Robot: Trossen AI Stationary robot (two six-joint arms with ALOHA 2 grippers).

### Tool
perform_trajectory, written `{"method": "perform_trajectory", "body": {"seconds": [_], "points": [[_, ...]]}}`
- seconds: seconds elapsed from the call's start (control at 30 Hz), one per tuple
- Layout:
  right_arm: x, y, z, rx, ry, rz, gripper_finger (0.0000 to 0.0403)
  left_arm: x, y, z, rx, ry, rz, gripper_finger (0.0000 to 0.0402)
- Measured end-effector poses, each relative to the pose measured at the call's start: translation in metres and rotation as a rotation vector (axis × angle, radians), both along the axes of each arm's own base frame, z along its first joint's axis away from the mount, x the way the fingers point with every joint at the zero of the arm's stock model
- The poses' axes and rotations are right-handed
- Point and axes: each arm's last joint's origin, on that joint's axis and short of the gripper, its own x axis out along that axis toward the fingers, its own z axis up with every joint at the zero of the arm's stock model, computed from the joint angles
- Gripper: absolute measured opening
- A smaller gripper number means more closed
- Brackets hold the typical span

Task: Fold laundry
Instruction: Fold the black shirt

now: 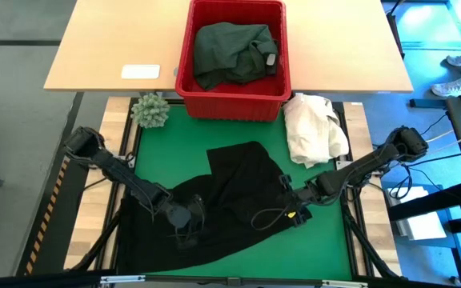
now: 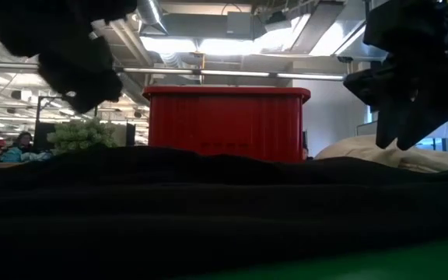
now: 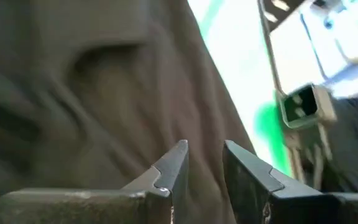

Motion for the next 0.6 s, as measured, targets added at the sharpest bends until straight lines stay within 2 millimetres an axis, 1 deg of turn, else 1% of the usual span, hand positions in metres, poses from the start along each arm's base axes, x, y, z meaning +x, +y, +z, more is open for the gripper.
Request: {"method": "perform_trajectory", "body": {"seconds": [0.1, 0.17, 0.37, 0.47, 0.6], "points": [[0.001, 0.001, 0.001, 0.017, -0.011, 0.006, 0.0120, -0.003, 0.011, 0.002, 0.059, 0.043, 0.047, 0.0096], [0.000, 0.005, 0.001, 0.037, -0.003, 0.027, 0.0129, -0.004, 0.017, -0.001, 0.075, 0.093, 0.052, 0.0103], [-0.005, 0.017, -0.002, 0.035, 0.006, 0.075, 0.0154, -0.006, 0.031, -0.008, 0.111, 0.192, 0.077, 0.0143], [-0.006, 0.022, -0.005, 0.023, 0.003, 0.069, 0.0164, -0.005, 0.036, -0.010, 0.102, 0.226, 0.074, 0.0161], [-0.006, 0.026, -0.013, 0.008, 0.031, 0.061, 0.0174, -0.006, 0.039, -0.011, 0.103, 0.254, 0.076, 0.0172]]}}
